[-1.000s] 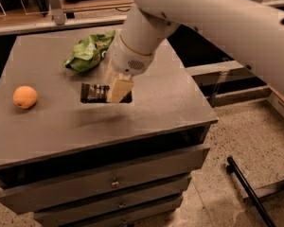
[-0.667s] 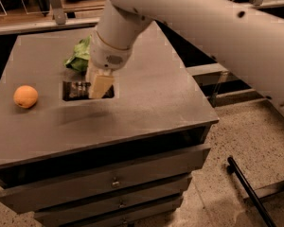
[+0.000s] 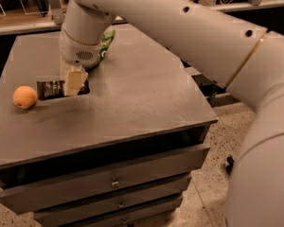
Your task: Move rxbar chocolate near orange
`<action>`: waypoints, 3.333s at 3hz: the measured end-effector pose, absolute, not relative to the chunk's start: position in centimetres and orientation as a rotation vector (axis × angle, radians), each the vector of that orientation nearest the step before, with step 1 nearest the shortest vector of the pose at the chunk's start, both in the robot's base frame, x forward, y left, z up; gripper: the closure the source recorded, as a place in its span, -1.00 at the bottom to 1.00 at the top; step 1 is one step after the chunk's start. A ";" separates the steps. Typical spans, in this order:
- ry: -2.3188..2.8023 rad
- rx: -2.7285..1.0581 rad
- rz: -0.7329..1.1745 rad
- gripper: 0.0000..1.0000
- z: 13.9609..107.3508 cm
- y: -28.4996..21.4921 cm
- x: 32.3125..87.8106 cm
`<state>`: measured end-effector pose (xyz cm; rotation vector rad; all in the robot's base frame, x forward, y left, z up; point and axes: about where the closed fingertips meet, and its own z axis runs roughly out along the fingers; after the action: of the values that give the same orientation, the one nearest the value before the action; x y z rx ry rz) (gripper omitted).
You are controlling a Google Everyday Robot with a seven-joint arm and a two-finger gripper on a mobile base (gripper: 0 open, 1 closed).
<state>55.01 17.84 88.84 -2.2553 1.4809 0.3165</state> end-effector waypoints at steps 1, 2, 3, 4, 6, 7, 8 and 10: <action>1.518 -2.257 0.300 1.00 88.5 19.1 55.8; 1.569 -2.230 0.292 1.00 88.3 18.9 56.4; 1.623 -2.217 0.292 1.00 86.0 19.2 56.7; 1.632 -2.217 0.283 1.00 85.2 19.3 56.6; 1.650 -2.208 0.306 0.22 84.4 19.2 56.8; 1.634 -2.222 0.345 -0.23 84.2 19.4 56.7; 1.618 -2.232 0.368 -0.72 84.2 19.6 56.5; 1.581 -2.214 0.324 -1.00 86.9 17.3 57.5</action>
Offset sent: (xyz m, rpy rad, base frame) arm 0.0218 0.0050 -0.0040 -0.0376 0.0199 -0.1193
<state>57.48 17.28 86.93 -2.2142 1.5814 0.3243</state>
